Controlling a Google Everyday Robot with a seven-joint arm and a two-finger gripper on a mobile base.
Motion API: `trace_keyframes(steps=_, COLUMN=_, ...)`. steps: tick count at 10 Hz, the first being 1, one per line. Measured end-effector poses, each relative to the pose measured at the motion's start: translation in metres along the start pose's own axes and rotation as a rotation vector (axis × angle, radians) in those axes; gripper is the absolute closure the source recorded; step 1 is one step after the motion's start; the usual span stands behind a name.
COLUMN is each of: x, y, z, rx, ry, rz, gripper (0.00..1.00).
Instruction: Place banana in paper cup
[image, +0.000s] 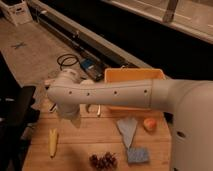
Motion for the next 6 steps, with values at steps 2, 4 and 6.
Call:
trace_keyframes(steps=2, x=-0.005, y=-0.016, z=0.026, rx=-0.008, ry=-0.054, rz=-0.037, gripper=0.35)
trace_keyframes(steps=4, x=-0.015, y=-0.039, z=0.053, rx=-0.001, ry=-0.114, rz=-0.080, gripper=0.35)
trace_keyframes(steps=6, x=-0.027, y=-0.057, z=0.068, rx=0.010, ry=-0.161, rz=-0.116, gripper=0.35)
